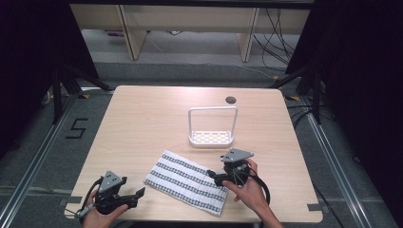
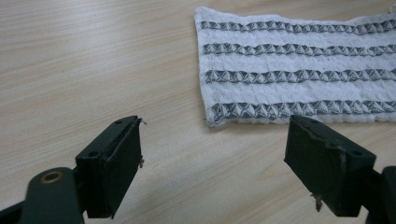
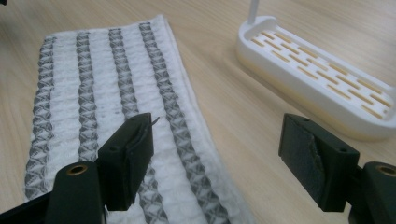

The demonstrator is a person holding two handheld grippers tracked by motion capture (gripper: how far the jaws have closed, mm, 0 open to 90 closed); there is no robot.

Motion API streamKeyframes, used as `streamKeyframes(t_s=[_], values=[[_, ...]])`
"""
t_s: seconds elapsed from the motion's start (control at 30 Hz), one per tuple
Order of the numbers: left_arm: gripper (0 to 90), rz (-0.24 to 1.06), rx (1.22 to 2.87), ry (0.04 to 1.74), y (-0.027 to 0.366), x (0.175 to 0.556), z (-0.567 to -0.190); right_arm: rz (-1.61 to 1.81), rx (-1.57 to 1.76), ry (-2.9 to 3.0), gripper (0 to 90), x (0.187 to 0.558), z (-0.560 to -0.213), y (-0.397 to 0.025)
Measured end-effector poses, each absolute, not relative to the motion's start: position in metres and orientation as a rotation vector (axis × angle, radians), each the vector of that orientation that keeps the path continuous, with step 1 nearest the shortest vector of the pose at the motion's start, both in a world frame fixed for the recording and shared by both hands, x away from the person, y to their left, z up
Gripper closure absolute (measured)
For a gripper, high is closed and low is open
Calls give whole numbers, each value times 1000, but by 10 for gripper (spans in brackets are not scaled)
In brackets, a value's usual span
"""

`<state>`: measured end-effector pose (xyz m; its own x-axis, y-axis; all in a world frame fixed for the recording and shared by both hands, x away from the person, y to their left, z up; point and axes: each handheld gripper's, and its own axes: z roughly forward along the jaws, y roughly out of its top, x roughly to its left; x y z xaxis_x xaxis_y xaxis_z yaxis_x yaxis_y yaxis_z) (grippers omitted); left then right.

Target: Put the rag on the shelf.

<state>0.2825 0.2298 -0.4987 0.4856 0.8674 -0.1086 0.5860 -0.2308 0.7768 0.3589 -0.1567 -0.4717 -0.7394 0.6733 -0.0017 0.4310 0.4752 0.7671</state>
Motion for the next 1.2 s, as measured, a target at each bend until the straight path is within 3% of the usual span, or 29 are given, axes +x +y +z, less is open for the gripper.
streamKeyframes(t_s=[0.4,1.2], values=[[216,413,1899,1193,215,293,-502,1115,844,2504,337,384,-469,-116],[302,397,2008,1142,192,312,-506,1023,717,2653,472,445,-474,-19]])
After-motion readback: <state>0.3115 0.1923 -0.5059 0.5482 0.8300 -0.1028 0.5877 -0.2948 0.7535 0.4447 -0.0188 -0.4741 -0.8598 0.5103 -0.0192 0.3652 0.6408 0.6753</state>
